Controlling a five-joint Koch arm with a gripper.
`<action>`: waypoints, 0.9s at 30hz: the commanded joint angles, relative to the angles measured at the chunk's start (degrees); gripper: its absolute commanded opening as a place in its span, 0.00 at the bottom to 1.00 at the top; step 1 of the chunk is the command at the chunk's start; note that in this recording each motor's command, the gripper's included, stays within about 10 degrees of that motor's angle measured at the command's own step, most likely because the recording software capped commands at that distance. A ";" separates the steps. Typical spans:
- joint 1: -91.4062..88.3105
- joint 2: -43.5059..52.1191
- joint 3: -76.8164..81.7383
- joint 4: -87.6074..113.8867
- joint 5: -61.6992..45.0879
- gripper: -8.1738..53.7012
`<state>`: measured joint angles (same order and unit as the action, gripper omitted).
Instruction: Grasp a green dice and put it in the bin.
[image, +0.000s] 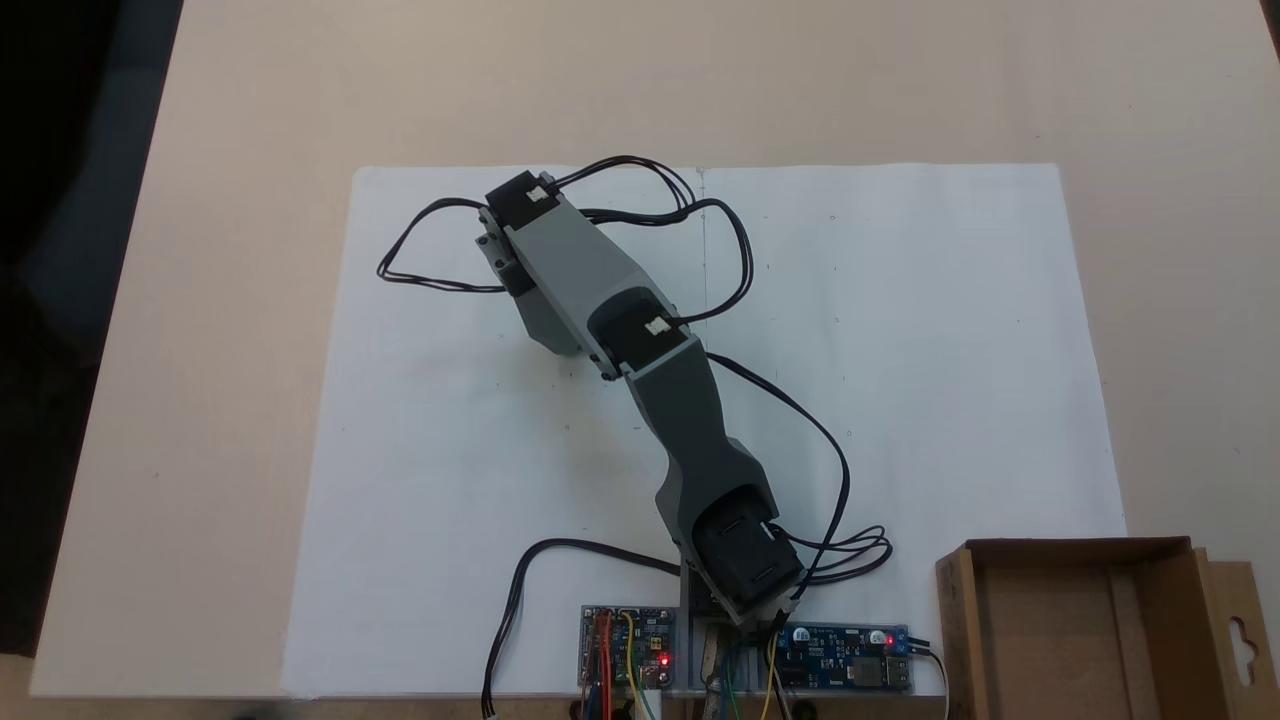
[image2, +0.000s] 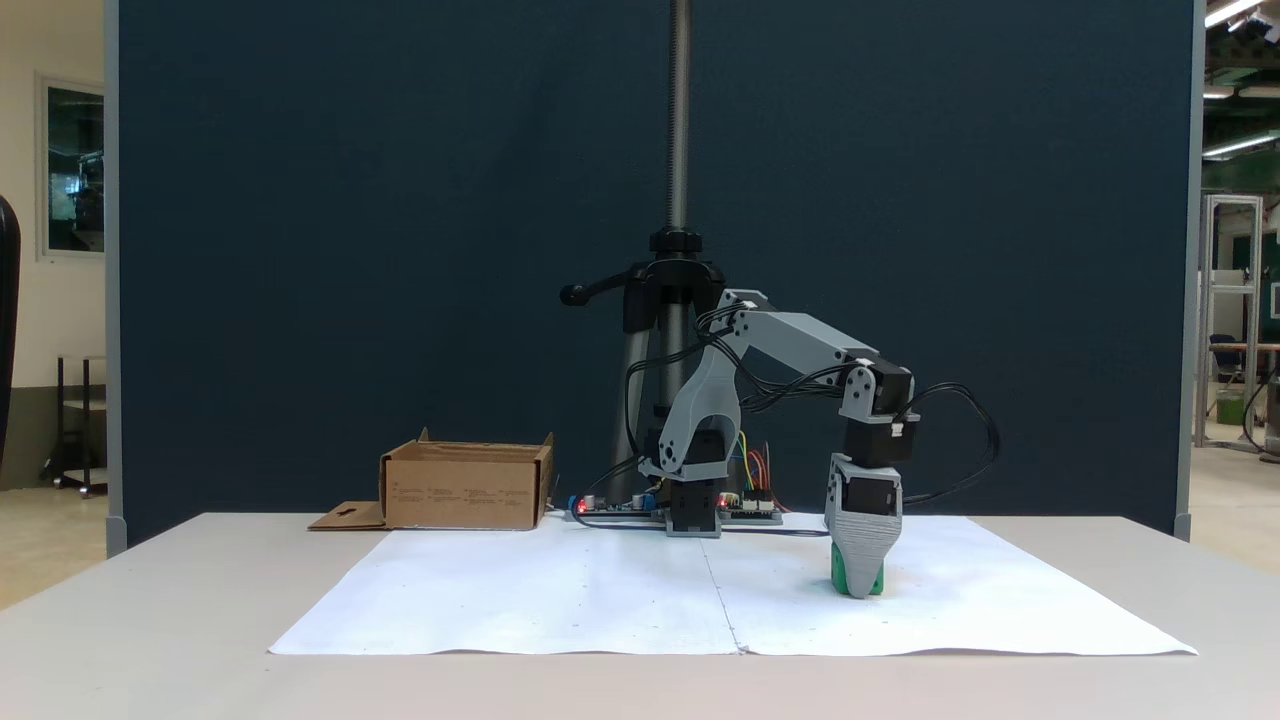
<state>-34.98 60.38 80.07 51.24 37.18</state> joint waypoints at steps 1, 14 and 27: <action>-0.35 3.43 0.26 0.44 3.25 0.39; 6.59 9.32 0.79 -0.35 3.25 0.32; 34.80 29.79 3.69 -1.14 -3.96 0.32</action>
<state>-2.20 85.69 83.50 51.06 36.74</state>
